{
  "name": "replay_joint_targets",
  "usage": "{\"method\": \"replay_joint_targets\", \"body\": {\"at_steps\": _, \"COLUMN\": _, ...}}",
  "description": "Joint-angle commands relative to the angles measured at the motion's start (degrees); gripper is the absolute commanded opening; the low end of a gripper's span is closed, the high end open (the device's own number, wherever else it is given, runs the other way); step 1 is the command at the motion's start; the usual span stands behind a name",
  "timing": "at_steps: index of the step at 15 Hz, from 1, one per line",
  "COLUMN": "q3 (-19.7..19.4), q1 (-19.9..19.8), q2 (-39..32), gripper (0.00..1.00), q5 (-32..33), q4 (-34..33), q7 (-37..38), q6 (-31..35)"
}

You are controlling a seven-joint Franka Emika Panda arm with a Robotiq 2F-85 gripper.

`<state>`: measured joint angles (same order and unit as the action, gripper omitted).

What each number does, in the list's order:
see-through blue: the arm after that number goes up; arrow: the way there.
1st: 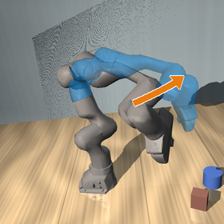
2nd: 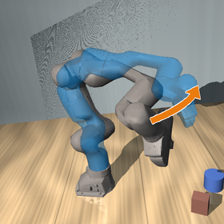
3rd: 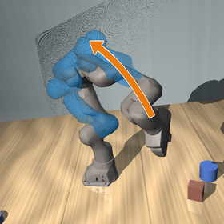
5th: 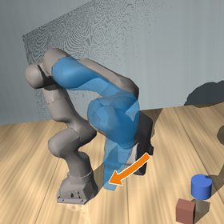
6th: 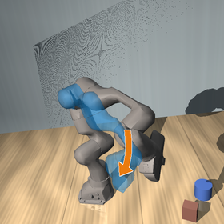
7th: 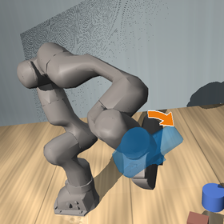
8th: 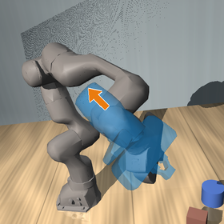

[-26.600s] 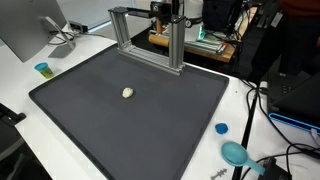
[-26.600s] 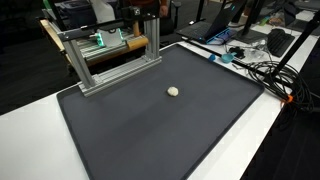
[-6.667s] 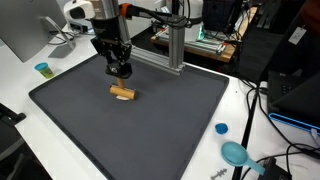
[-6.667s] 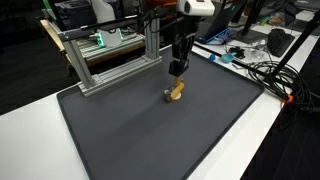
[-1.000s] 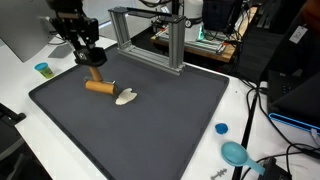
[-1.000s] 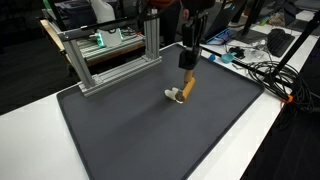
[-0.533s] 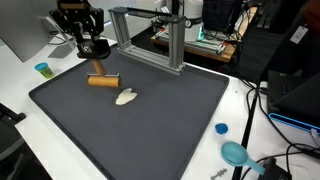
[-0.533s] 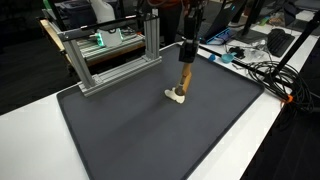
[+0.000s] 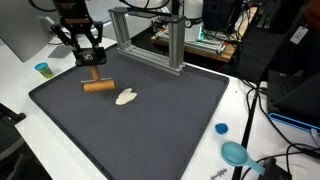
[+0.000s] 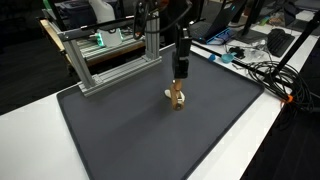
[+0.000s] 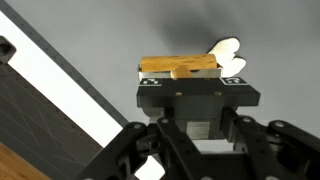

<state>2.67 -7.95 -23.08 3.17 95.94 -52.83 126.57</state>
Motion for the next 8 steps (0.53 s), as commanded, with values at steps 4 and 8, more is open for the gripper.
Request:
{"method": "replay_joint_targets", "body": {"at_steps": 4, "q3": 0.27, "q1": -1.12, "q2": 2.05, "gripper": 0.46, "q5": -3.86, "q4": 3.7, "q7": -13.66, "q6": -4.17}}
{"method": "replay_joint_targets", "body": {"at_steps": 8, "q3": 0.25, "q1": -0.52, "q2": 3.61, "gripper": 0.21, "q5": -3.62, "q4": 5.19, "q7": -15.35, "q6": -5.02}}
